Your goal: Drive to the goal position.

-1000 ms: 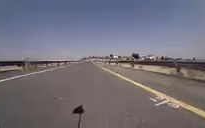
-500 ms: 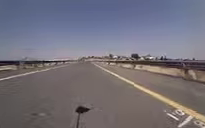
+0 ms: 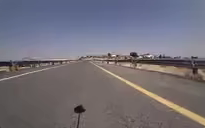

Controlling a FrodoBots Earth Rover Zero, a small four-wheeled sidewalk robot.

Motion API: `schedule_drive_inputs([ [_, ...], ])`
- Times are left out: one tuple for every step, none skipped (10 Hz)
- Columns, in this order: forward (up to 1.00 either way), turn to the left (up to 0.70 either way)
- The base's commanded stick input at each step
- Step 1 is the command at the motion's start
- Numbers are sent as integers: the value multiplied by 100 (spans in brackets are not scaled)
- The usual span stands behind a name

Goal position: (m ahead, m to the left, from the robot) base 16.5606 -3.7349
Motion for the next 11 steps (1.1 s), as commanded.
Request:
schedule_drive_inputs([
  [100,34],
  [100,29],
  [100,24],
  [100,19],
  [100,15],
  [100,10],
  [100,5],
  [100,0],
  [100,-1],
  [100,-1],
  [100,-1],
])
